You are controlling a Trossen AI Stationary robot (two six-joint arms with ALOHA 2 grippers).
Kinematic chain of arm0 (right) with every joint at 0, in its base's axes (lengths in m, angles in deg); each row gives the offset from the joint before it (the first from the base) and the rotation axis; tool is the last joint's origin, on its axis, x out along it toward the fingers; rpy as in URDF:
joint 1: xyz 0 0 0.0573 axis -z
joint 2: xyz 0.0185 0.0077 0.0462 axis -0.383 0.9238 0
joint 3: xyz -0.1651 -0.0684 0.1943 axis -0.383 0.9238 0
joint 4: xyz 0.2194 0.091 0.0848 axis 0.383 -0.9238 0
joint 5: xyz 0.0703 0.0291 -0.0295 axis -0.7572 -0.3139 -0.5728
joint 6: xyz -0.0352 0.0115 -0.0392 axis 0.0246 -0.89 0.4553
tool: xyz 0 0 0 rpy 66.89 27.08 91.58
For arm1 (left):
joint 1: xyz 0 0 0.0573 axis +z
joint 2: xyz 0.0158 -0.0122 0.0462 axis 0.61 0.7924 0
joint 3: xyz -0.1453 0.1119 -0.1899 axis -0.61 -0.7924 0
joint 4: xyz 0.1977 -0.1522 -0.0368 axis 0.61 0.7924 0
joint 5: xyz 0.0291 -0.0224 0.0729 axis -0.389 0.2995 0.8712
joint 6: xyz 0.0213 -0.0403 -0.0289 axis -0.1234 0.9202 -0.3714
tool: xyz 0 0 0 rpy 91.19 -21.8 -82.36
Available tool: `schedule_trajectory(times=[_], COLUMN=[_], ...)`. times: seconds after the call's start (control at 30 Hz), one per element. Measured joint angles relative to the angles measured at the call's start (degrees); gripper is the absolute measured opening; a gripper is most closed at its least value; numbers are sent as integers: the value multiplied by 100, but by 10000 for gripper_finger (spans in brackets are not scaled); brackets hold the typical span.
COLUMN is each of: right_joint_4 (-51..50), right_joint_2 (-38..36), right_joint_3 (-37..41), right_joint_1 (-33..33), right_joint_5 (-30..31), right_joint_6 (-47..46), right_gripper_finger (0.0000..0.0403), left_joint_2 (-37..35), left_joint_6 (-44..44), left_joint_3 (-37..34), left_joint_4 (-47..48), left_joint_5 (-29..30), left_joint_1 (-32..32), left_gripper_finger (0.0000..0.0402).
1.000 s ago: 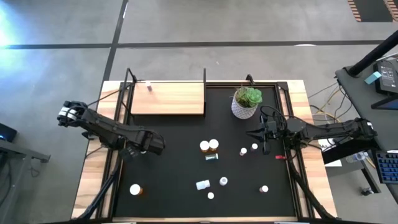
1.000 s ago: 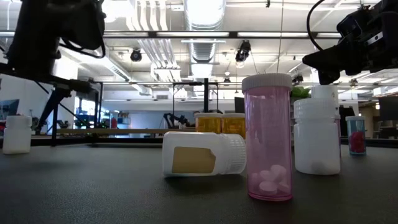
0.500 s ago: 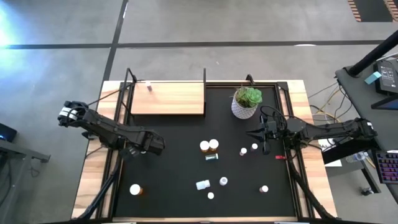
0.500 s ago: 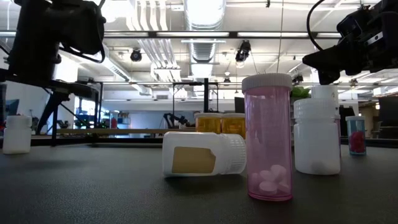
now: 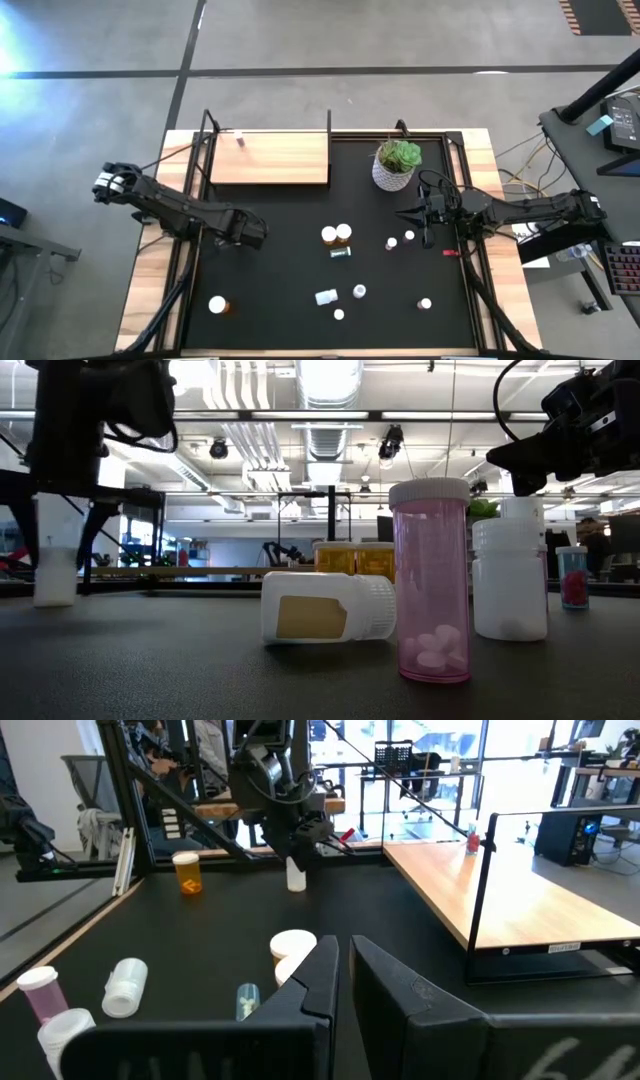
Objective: Pick and place medicine bottles onto shelf by color
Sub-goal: Put the top left white pill bottle on the shelf
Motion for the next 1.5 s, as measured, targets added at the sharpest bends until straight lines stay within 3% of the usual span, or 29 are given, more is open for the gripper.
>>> schedule_trajectory(times=[0.1,0.27,0.53,0.7,0.93,1.5], right_joint_4=[0,0,0,0,0,0], right_joint_2=[0,0,0,0,0,0], right_joint_3=[-1,-1,-1,0,1,1], right_joint_1=[0,0,0,0,0,0], right_joint_5=[1,0,1,1,1,1], right_joint_6=[0,1,1,0,1,0], right_gripper_finger=[22,22,22,22,22,22], left_joint_2=[0,1,1,1,230,1522], left_joint_6=[-340,-1281,-4781,-6554,-7222,-9490], left_joint_3=[216,618,1358,1511,1527,2820], left_joint_4=[-4,33,86,-427,-848,-1330], left_joint_5=[235,1268,1624,1635,1576,1597], left_joint_1=[43,350,2026,3021,3583,4625], left_gripper_finger=[128,129,120,122,122,123])
